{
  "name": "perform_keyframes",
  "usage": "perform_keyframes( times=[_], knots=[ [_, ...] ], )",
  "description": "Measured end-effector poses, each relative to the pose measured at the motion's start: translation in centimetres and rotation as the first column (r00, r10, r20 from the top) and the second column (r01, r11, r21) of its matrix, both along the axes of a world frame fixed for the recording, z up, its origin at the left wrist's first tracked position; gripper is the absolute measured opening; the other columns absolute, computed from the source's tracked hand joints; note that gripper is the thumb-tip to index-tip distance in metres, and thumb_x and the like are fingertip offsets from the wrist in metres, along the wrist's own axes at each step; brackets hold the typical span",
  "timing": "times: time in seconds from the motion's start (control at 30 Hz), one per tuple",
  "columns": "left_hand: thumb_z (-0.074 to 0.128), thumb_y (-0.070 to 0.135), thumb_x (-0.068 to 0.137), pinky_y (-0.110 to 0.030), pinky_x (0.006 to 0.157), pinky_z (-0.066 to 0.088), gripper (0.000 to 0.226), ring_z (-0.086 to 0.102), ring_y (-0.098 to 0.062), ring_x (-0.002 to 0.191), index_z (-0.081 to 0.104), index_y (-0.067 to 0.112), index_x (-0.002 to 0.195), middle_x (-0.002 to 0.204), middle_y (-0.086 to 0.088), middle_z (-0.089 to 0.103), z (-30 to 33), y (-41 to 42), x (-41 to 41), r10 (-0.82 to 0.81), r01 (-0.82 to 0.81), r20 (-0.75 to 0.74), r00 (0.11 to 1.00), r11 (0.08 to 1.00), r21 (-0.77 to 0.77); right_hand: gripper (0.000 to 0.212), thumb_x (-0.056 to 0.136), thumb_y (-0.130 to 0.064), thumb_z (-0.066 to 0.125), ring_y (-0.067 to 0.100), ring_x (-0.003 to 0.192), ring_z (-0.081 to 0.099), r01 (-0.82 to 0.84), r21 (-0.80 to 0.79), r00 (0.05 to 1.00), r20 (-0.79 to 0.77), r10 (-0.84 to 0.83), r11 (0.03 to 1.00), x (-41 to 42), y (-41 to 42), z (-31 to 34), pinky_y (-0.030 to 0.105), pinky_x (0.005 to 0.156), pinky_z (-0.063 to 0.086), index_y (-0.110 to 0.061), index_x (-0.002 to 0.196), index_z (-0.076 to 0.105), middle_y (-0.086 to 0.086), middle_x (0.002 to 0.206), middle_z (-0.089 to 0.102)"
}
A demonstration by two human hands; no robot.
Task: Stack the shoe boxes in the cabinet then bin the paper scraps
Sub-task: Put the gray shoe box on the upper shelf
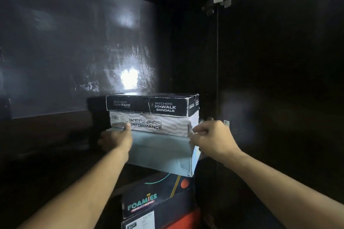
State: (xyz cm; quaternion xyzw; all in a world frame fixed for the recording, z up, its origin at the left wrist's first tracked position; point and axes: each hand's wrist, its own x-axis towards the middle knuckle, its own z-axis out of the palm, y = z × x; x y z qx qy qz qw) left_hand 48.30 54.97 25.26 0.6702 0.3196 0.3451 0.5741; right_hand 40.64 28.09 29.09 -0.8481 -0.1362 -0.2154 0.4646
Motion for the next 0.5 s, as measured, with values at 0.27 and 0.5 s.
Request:
perform_keyframes(
  times=[0.27, 0.5],
  knots=[
    [0.077, 0.073, 0.04, -0.049, 0.102, 0.044, 0.118, 0.054, -0.029, 0.119, 0.045, 0.016, 0.138, 0.135, -0.007, 0.052, 0.0, -2.3, 1.2, -0.44, 0.444, 0.06, 0.896, 0.879, -0.175, 0.02, 0.087, -0.024, 0.067, 0.002, 0.088, 0.063, -0.067, -0.143, 0.977, 0.193, 0.094, 0.987, -0.5, 0.7, -3.2, 0.015, 0.08, 0.051, -0.022, 0.103, 0.077, -0.004, 0.101, 0.07],
    [0.067, 0.034, 0.087, -0.036, 0.086, 0.049, 0.041, 0.063, -0.03, 0.103, 0.064, 0.004, 0.115, 0.116, -0.013, 0.066, 0.6, -5.5, 3.0, -0.312, 0.331, 0.169, 0.935, 0.938, -0.098, 0.043, 0.09, -0.01, 0.058, 0.012, 0.121, 0.052, -0.162, -0.489, 0.964, 0.106, 0.242, 0.857, 0.1, 1.2, -4.2, 0.02, 0.102, 0.04, -0.025, 0.13, 0.058, -0.011, 0.143, 0.034]
  ],
)
